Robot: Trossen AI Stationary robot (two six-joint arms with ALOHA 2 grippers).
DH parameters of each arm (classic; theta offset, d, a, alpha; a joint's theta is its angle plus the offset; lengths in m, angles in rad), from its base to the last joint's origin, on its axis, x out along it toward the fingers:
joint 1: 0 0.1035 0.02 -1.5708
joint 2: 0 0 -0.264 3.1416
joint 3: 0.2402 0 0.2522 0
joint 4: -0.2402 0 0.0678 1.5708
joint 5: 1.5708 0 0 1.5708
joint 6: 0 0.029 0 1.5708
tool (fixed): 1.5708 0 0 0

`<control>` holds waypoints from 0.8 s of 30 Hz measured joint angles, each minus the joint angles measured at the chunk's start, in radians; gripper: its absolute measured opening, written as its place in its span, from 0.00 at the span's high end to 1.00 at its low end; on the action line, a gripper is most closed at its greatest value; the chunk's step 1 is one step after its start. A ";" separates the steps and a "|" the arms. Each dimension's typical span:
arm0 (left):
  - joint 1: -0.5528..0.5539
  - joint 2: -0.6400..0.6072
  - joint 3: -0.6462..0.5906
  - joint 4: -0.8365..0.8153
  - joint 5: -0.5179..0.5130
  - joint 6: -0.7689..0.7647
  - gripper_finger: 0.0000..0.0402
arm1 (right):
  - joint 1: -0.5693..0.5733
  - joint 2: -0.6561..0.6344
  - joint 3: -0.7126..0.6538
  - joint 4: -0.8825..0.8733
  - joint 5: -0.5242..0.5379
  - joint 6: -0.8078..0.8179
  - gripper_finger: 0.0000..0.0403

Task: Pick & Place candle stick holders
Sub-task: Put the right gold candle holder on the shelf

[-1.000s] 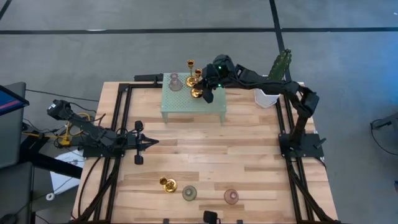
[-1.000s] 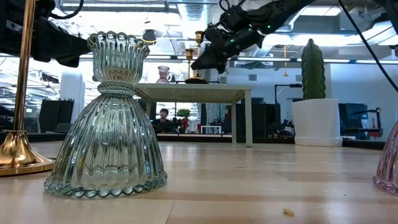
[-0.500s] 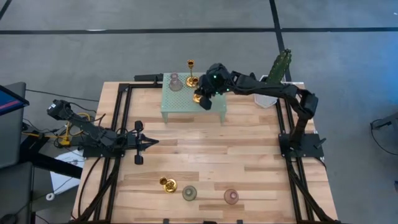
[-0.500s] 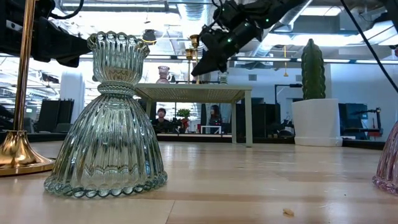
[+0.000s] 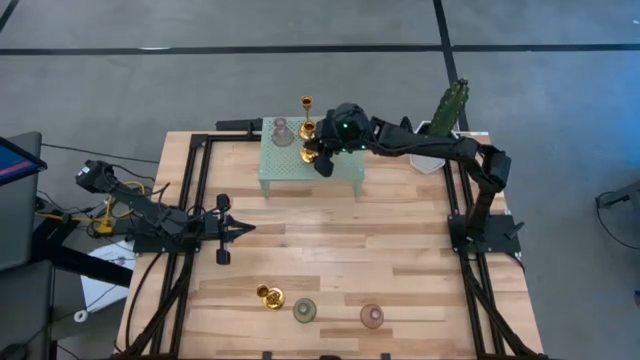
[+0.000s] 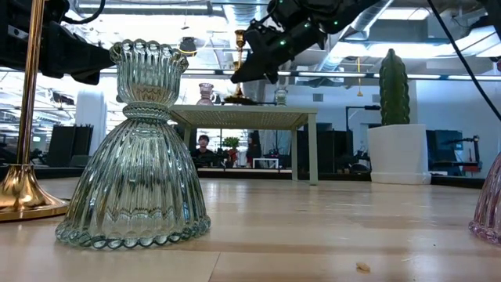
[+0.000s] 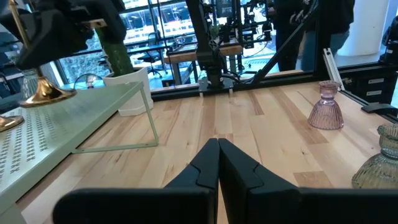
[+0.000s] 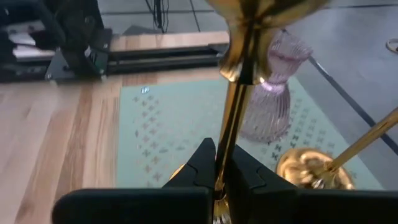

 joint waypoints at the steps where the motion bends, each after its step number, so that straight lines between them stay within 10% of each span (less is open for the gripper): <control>1: 0.000 0.000 0.000 0.000 0.000 0.000 0.99 | -0.003 0.000 0.000 0.010 -0.002 0.005 1.00; 24: 0.000 0.000 0.000 0.000 0.000 0.000 0.99 | -0.018 0.003 0.000 -0.032 -0.008 0.063 1.00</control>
